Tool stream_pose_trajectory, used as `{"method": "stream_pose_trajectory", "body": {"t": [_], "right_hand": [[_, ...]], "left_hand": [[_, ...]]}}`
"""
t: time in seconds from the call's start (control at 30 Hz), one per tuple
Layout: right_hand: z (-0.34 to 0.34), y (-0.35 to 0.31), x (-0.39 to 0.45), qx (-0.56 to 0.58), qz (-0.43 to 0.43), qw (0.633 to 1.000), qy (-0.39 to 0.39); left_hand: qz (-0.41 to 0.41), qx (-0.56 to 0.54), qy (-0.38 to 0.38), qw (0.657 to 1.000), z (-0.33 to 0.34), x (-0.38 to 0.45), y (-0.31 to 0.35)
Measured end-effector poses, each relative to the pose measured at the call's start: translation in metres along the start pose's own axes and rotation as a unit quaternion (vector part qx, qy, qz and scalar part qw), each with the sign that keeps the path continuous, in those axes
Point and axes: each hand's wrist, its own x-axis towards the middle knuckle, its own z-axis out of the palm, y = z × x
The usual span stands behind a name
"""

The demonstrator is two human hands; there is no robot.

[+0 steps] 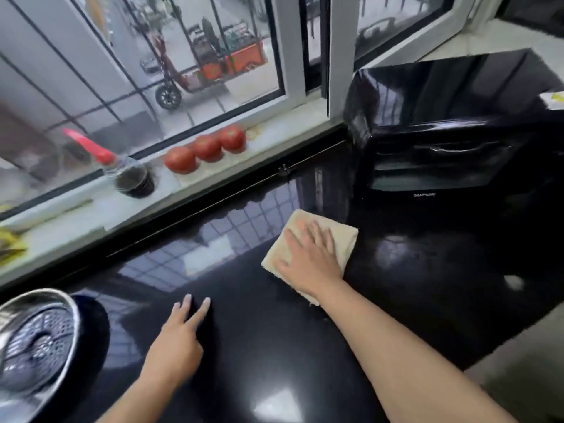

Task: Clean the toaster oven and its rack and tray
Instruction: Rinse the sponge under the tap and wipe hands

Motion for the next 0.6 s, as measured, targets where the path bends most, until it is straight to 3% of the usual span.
{"method": "stream_pose_trajectory", "body": {"t": [0.1,0.17,0.2,0.27,0.33,0.4,0.6], "right_hand": [[0.033,-0.05,-0.08,-0.009,-0.119,0.993,-0.017],[0.042,-0.029,-0.122,-0.032,-0.134,0.99,-0.014],[0.04,-0.001,-0.131,-0.045,-0.091,0.995,0.002],[0.023,0.067,-0.135,-0.065,0.087,0.993,0.051],[-0.002,0.117,-0.125,-0.048,0.263,0.961,0.071],[-0.018,0.119,-0.093,-0.012,0.32,0.946,0.053],[-0.015,0.004,0.066,-0.02,0.097,0.995,0.033]], "left_hand": [[-0.005,-0.02,0.012,1.0,-0.002,-0.004,0.01],[-0.01,-0.034,0.009,0.999,-0.009,-0.004,0.014],[-0.009,-0.034,0.006,0.999,-0.012,-0.006,0.014],[0.004,-0.013,0.01,1.0,-0.016,-0.01,0.009],[0.019,0.012,0.021,1.0,-0.016,-0.011,0.006],[0.022,0.027,0.028,0.999,-0.012,-0.011,0.007],[0.035,0.049,0.031,0.998,-0.007,-0.004,0.0]]}}
